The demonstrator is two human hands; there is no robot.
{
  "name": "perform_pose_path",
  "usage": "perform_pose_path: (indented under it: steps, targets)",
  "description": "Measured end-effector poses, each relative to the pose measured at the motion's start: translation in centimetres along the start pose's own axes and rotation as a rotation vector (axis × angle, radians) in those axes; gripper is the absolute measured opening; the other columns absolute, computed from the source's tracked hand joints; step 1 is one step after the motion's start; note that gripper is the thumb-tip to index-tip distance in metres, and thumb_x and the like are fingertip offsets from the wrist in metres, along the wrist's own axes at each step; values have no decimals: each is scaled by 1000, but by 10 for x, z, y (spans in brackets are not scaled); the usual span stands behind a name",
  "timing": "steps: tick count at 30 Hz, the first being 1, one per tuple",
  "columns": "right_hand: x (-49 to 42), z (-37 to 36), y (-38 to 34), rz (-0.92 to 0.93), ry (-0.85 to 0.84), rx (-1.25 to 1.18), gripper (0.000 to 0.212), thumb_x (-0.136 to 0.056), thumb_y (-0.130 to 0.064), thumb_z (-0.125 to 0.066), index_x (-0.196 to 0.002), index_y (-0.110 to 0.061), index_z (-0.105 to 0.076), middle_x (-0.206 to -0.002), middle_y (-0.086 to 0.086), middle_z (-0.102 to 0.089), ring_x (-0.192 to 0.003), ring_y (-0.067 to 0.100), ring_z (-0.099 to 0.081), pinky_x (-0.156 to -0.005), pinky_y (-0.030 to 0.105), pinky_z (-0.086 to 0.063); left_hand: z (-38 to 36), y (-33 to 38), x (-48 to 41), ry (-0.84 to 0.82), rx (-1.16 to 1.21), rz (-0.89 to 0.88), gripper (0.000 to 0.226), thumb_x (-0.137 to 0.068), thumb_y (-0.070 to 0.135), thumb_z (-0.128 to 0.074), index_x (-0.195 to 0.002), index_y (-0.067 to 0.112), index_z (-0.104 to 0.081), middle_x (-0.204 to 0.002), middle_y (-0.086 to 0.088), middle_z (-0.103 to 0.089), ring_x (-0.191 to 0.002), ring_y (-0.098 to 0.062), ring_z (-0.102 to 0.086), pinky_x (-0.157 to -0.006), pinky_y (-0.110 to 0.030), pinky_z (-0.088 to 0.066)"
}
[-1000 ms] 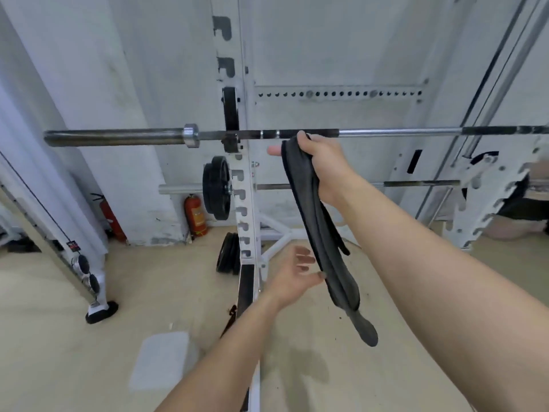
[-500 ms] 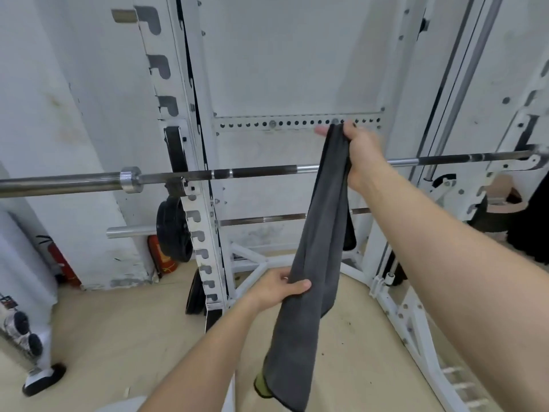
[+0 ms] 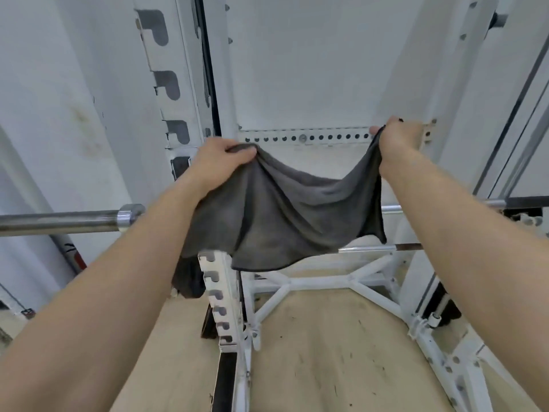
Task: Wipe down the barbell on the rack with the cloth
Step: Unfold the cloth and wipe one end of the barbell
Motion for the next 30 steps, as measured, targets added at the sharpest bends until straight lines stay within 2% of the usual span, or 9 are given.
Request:
perform_pose_path:
  steps: [3, 6, 8, 9, 11, 14, 19, 25, 30]
  targets:
    - [-15, -21, 38, 68, -85, 255, 19, -96, -16, -46, -112, -12, -54, -94, 3, -60, -77, 16, -58, -75, 30, -48, -4, -14, -51, 192, -463, -1, 26, -101, 36, -51, -100, 17, -69, -95, -8, -69, -91, -30, -63, -71, -34, -47]
    - [11, -48, 90, 204, -485, 789, 12, -91, -19, -52, -101, -17, -58, -93, 5, -54, -96, 25, -51, -73, 30, -42, -53, -61, -56, 30, -731, 106, 47, -101, 39, -50, -136, 8, -47, -133, -20, -55, -117, -38, -54, -87, -42, -46]
    - [51, -60, 117, 461, -706, 1141, 51, -91, -41, -57, -133, -14, -53, -126, 10, -57, -119, 31, -49, -97, 38, -42, -84, -79, -36, -17, -775, 5, 59, -100, 44, -48, -149, 15, -35, -146, -16, -45, -128, -36, -48, -98, -46, -46]
    - [71, -64, 128, 622, -782, 1263, 70, -86, -54, -56, -144, -15, -44, -143, 8, -50, -130, 33, -44, -109, 44, -35, -97, -85, -25, -25, -839, -83, 51, -102, 44, -42, -146, 18, -40, -141, -14, -51, -123, -35, -53, -96, -46, -49]
    - [100, -73, 149, 846, -898, 1402, 86, -77, -67, -57, -147, -19, -39, -146, 6, -49, -133, 31, -44, -115, 52, -26, -111, -93, -9, 15, -1029, -213, 38, -105, 39, -33, -113, 18, -63, -99, -9, -69, -86, -31, -65, -76, -44, -55]
    - [107, -93, 159, 1010, -801, 1414, 57, -80, -54, -64, -122, -18, -51, -114, 5, -65, -104, 28, -60, -89, 43, -39, -110, -96, -8, 141, -1101, -187, 52, -105, 39, -28, -69, 17, -59, -58, 0, -57, -52, -25, -56, -58, -40, -51]
    - [101, -110, 167, 1169, -708, 1402, 34, -78, -40, -76, -97, -18, -59, -75, 0, -64, -64, 22, -61, -59, 32, -29, -136, -87, -16, 237, -1222, -209, 40, -103, 23, -42, -67, 15, -58, -48, -1, -49, -40, -23, -45, -46, -32, -39]
    - [47, -51, 163, 1283, -552, 1363, 33, -69, -39, -80, -80, -17, -59, -62, 3, -60, -53, 26, -58, -55, 31, -25, -195, -54, -24, 296, -1140, -208, 56, -104, 36, -21, -67, 21, -60, -51, 2, -52, -42, -23, -39, -46, -29, -18]
    - [20, -27, 160, 1226, -532, 1412, 33, -68, -39, -79, -76, -17, -55, -60, 2, -57, -50, 27, -54, -55, 31, -24, -218, -31, -23, 208, -1032, -352, 37, -102, 28, -46, -68, 17, -56, -50, 2, -47, -39, -24, -45, -44, -29, -35]
Point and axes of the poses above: each hand's wrist, its own x-axis away from the middle knuckle, its own z-axis out of the back of the hand, y = z × x, the point moved 6 cm from there along -x, towards the middle knuckle
